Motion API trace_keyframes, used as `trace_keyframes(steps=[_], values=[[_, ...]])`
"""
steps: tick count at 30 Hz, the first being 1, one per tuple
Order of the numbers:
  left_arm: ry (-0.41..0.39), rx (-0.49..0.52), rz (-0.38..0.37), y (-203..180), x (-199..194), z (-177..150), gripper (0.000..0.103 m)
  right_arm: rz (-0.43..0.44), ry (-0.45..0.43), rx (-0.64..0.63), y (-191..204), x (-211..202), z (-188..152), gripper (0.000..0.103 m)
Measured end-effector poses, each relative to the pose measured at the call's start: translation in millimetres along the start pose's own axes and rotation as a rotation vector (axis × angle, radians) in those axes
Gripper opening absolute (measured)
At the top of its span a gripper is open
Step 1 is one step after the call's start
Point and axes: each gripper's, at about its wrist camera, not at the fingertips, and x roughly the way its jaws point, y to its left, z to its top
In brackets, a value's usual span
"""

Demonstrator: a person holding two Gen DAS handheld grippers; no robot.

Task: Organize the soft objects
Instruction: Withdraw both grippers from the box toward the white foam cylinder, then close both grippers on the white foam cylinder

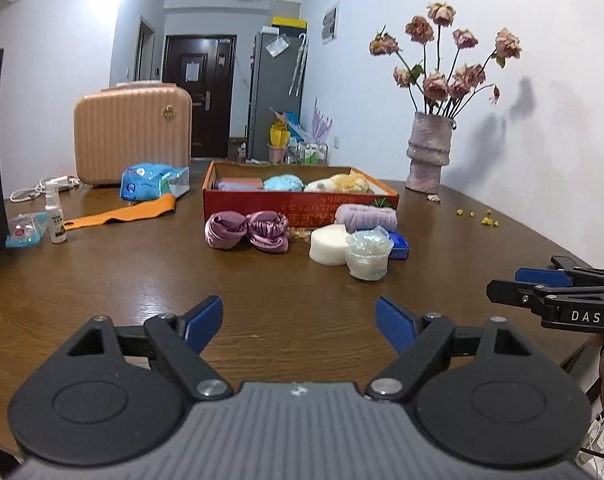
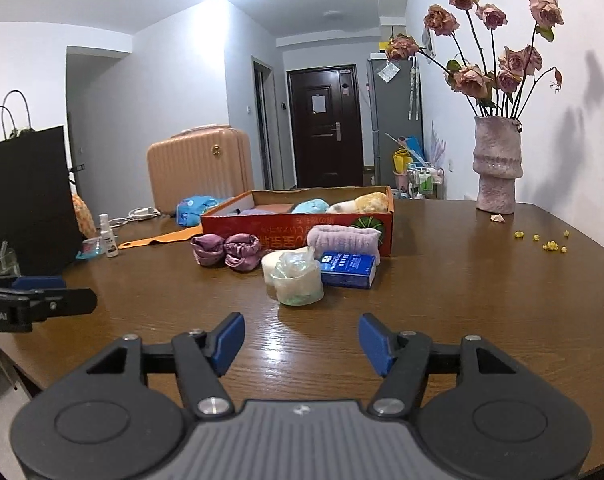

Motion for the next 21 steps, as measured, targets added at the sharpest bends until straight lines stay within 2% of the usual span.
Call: trace_keyframes(steps=[6, 11, 16, 19, 21], values=[[0.052, -0.027, -0.004, 8, 38, 9, 0.085, 0.025, 0.026, 0.022, -3, 29, 9, 0.062], [0.092, -0.059, -0.019, 14, 79, 24, 0.084, 0.043, 0.069, 0.026, -7, 73, 25, 0.062], [0.114, -0.049, -0.042, 15, 127, 44, 0.083, 0.064, 0.081, 0.055, -14, 121, 44, 0.059], [0.12, -0.051, -0.051, 14, 157, 56, 0.079, 0.064, 0.074, 0.058, -18, 146, 56, 0.056], [0.133, -0.073, -0.068, 15, 175, 62, 0.072, 0.07, 0.061, 0.058, -23, 160, 67, 0.053]])
